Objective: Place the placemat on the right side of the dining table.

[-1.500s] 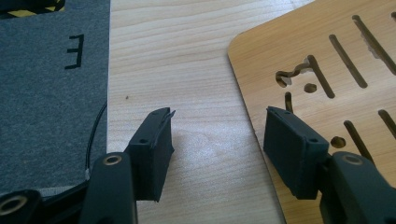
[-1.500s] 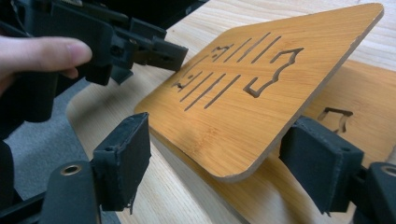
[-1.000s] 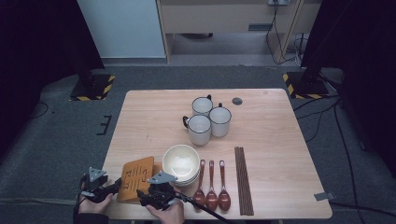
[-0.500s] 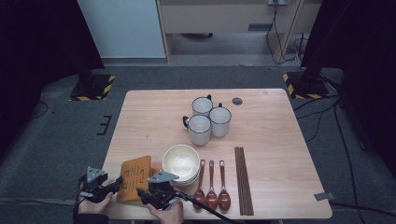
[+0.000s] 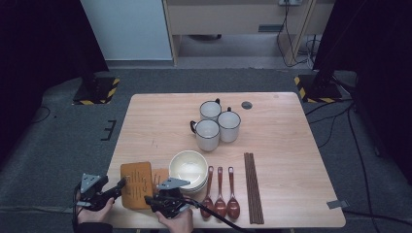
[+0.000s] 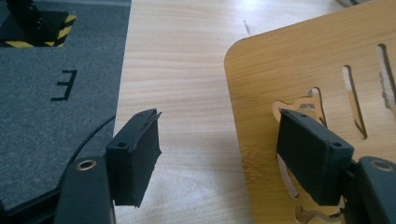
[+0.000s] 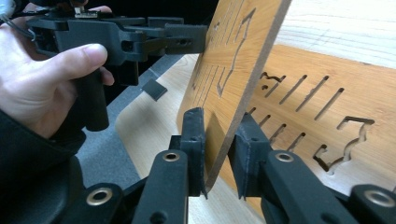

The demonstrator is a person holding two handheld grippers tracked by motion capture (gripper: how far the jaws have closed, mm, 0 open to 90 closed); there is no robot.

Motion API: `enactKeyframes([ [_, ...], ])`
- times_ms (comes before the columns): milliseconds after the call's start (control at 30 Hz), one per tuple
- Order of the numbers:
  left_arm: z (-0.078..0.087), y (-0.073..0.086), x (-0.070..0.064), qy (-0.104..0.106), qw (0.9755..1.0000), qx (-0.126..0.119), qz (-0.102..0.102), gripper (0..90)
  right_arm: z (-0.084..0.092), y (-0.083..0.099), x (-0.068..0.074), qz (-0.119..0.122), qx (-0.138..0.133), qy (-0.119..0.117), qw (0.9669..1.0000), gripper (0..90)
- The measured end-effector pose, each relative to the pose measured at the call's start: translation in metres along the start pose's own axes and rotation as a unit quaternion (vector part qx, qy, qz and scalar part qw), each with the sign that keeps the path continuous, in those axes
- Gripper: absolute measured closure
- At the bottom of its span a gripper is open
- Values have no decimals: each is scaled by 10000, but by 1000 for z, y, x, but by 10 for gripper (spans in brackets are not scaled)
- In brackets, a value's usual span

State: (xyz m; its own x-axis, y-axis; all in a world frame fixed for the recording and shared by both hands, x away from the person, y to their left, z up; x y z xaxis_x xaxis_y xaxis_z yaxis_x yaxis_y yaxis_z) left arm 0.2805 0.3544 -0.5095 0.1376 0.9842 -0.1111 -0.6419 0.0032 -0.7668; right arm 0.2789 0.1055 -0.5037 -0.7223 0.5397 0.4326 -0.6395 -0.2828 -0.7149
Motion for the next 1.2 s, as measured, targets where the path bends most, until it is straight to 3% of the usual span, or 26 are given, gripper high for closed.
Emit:
enactKeyframes([
  [533,6,-3,1,35,9994,-335,20,288,-2,2,1,-133,21,-160,9998,865],
  [1200,6,-4,-1,123,9990,-435,-11,276,13,-2,-1,-163,-504,25,9986,871],
])
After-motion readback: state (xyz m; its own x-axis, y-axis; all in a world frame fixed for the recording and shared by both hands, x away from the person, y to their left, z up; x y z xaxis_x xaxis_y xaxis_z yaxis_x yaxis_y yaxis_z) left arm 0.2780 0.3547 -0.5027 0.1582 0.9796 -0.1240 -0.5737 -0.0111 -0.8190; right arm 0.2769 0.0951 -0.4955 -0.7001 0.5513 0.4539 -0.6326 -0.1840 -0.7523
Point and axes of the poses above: each handheld gripper's, and its own axes: z roughly backward along the jaws, y roughly out of its underside, x roughly to its left, the point moved 1 cm from there along -z, roughly forward along the jaws, and after that the axes turned 5 degrees about x, right-handed, at the moved point
